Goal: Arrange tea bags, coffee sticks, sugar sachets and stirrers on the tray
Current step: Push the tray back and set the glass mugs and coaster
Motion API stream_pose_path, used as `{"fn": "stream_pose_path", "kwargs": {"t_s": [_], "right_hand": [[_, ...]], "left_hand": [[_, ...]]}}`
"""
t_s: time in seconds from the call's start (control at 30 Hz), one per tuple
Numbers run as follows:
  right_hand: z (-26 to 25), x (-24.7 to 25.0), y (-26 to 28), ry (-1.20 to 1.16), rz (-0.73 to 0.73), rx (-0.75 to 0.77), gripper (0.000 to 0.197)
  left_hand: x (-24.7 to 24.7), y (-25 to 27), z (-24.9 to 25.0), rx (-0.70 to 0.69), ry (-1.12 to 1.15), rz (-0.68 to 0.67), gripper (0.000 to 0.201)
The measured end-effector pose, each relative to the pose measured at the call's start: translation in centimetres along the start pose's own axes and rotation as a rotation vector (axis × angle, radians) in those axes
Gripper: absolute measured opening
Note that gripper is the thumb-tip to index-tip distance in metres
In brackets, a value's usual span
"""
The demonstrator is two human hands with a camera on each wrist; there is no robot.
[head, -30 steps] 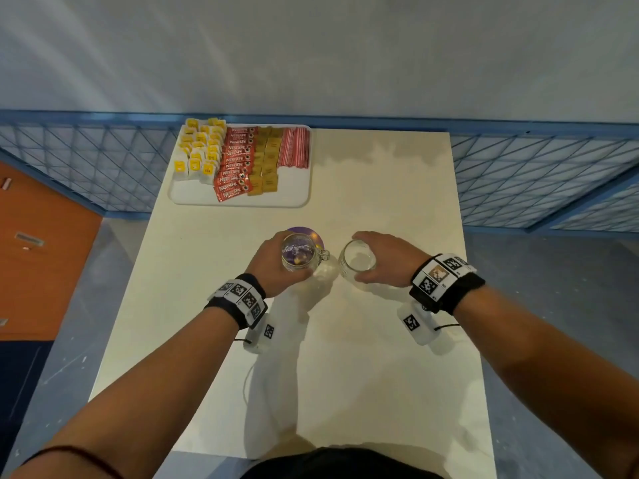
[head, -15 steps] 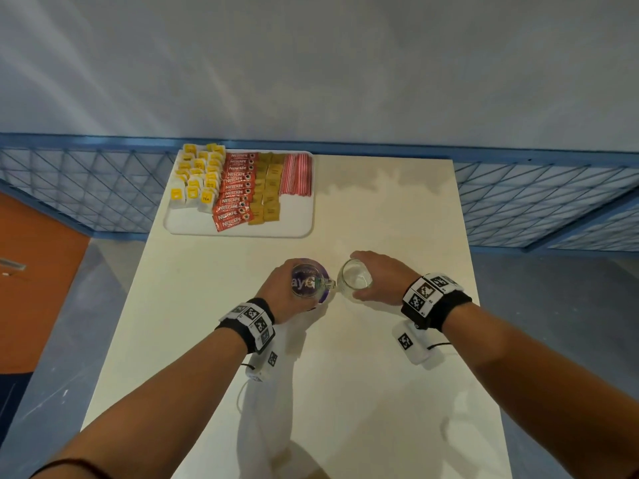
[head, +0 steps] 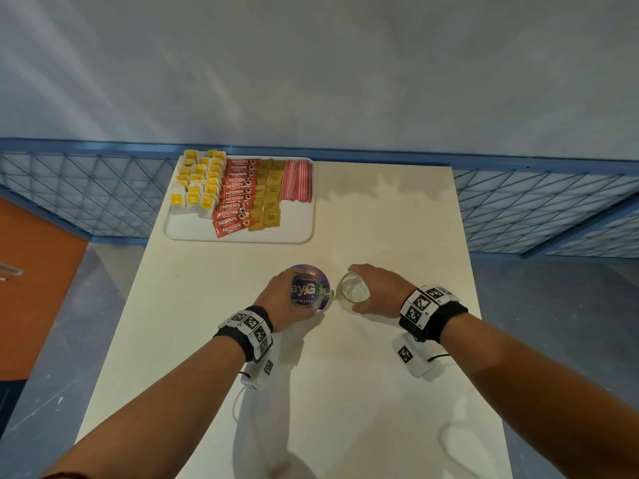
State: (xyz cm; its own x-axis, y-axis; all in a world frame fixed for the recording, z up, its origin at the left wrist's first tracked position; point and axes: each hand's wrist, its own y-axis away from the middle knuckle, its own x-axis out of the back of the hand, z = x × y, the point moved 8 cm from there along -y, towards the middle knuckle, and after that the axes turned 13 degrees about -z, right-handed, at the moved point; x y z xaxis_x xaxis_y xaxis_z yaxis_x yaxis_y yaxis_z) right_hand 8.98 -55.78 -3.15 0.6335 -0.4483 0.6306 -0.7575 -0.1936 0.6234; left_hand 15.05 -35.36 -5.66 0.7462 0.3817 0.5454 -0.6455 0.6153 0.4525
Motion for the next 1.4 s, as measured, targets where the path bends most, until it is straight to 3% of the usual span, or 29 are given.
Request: {"fn": "stream_pose_path", "kwargs": {"t_s": [0.37,0.5,0.7,0.83,0.97,1.2,1.4], "right_hand": [[2.4,-0.4,1.4,-0.101,0.028,0.006,0.093],[4.6,-0.8,3.0,-0.152,0.143,-0.046,0.069],[5.6,-1.7,3.7,-0.217,0.250,-0.052,0.027],[5.5,-1.9,3.4,-0.245,0.275,-0.056,0.022],[5.5,-2.2,3.1,-0.303,0.276,-0.065,0.022],[5.7,-1.7,2.9,-0.383,0.298,-0.060,0.017],[5.2,1.8,2.3,-0.373,0.366,-0.009,0.018]], "left_hand": [[0.2,-0.9,3.9,-0.070,-0.324,-0.015,0.092],[-0.7,-1.9,6.5,-0.133,-0.438,-0.042,0.089],[-2.0,-3.1,8.3,-0.082,-0.575,-0.155,0.087],[-2.5,-3.6,8.6,-0.063,-0.599,-0.211,0.080],[-2.7,-3.6,8.9,-0.075,-0.605,-0.216,0.060],[-2.4,-3.8,9.1,-0.086,-0.516,-0.180,0.056],[0.4,-4.6,10.4,-0.113,-0.400,-0.076,0.057]]}}
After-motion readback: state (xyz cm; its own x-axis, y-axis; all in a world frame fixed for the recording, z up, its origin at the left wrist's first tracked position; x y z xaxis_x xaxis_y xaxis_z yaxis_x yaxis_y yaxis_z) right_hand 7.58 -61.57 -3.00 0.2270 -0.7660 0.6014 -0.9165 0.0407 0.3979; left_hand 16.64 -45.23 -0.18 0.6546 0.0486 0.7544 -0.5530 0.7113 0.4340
